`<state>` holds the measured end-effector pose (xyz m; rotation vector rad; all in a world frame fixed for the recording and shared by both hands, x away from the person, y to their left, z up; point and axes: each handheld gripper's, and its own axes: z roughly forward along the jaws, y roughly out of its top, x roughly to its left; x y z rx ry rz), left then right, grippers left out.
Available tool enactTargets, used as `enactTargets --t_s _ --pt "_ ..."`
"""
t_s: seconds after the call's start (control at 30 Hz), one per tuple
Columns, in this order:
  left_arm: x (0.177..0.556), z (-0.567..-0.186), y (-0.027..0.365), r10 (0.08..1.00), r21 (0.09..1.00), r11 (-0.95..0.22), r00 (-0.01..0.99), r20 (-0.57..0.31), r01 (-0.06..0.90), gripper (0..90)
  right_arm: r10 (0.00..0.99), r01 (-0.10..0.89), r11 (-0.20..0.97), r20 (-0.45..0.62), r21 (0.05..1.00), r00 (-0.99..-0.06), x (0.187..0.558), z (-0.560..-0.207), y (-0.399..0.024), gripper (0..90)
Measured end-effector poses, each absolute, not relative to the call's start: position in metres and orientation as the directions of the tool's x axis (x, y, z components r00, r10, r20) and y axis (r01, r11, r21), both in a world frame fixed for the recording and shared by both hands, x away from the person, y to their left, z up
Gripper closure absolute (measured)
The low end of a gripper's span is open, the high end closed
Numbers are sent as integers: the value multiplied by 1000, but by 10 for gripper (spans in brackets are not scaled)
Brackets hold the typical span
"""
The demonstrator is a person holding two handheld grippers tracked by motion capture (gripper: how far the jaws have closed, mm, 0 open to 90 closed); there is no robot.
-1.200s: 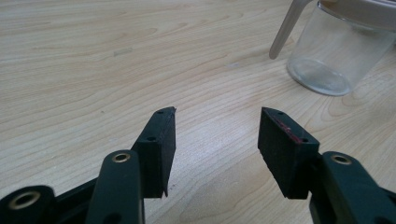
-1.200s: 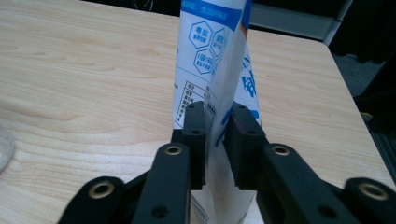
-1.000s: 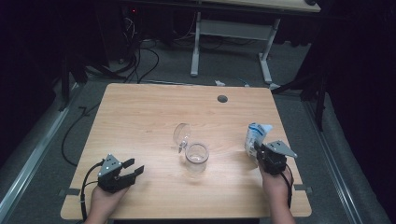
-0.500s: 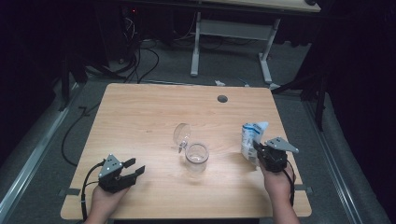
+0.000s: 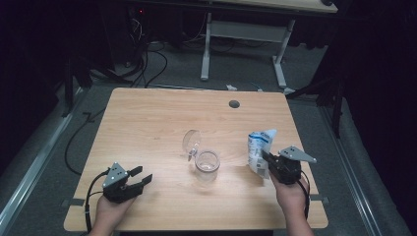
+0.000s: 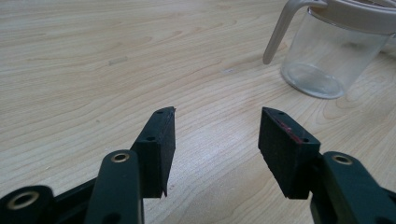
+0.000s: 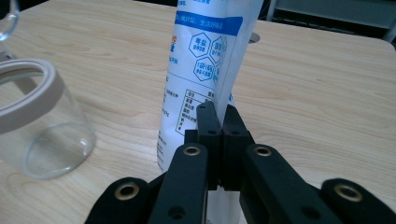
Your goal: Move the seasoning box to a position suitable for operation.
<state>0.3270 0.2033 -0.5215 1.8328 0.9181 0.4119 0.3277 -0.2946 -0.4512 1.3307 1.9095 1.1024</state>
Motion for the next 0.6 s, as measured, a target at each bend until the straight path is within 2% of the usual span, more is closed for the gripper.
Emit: enactTargets --t_s 0.37,0.6 --pt "325 -521 199 756 901 -230 651 -73 368 457 911 497 211 14 842 -411 313 -445 -281 899" --pt "326 -521 196 756 905 -221 651 -76 362 458 893 513 243 17 823 -450 310 -441 -272 899"
